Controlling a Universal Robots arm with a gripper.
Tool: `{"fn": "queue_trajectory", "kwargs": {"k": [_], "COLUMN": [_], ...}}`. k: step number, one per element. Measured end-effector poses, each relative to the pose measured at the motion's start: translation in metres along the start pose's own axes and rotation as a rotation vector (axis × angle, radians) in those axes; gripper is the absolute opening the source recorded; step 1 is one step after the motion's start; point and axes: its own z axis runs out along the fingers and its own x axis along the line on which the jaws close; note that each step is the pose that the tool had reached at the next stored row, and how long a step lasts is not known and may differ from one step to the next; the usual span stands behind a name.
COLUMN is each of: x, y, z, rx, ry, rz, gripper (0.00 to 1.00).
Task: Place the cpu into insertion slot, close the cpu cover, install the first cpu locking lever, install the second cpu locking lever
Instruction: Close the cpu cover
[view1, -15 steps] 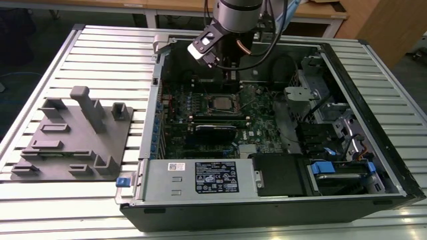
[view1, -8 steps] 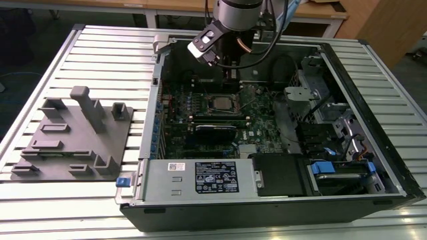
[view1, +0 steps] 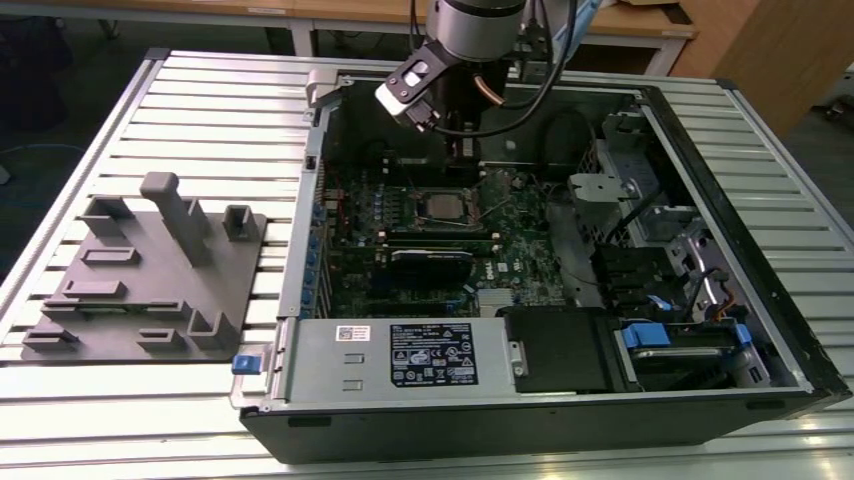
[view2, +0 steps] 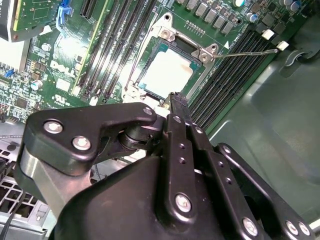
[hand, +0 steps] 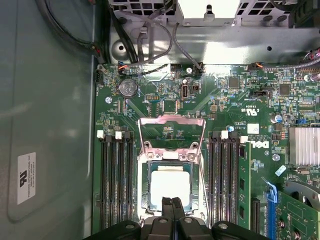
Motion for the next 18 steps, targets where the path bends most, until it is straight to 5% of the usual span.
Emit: {"fn": "queue_trajectory", "kwargs": {"k": [7,18], "x": [0.0,0.0005], "y": [0.0013,0.0014], "z": [0.0,-0.0092], "rx": [-0.0001,-0.0001], "ry": [0.0001,0.0002], "rz": [0.0,0.0], "gripper": [0.11,0.11]}}
